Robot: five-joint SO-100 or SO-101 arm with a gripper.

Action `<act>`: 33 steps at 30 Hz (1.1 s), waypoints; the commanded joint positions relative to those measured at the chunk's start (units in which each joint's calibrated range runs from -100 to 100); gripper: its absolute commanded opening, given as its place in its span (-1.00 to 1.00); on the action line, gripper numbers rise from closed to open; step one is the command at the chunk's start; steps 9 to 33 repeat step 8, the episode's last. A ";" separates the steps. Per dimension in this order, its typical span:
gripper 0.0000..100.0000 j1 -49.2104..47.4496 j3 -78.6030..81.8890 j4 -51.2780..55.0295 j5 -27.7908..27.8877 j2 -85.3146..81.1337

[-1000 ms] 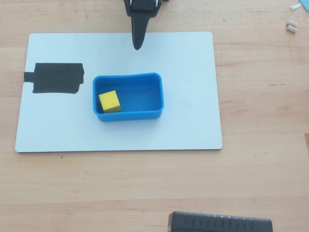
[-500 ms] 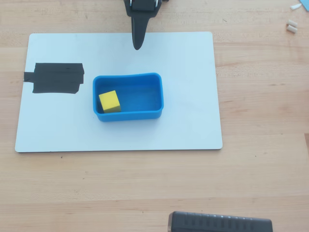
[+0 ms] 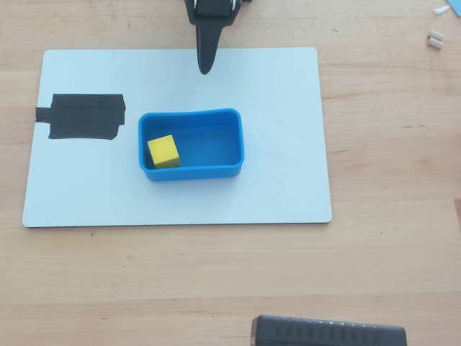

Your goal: Pick up yellow cube and drop it in the blue rectangular bin

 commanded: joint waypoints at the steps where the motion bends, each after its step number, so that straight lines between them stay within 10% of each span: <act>1: -1.00 0.13 -0.28 -0.96 0.05 -1.23; 33: -1.00 0.30 -0.28 -0.96 0.00 -1.32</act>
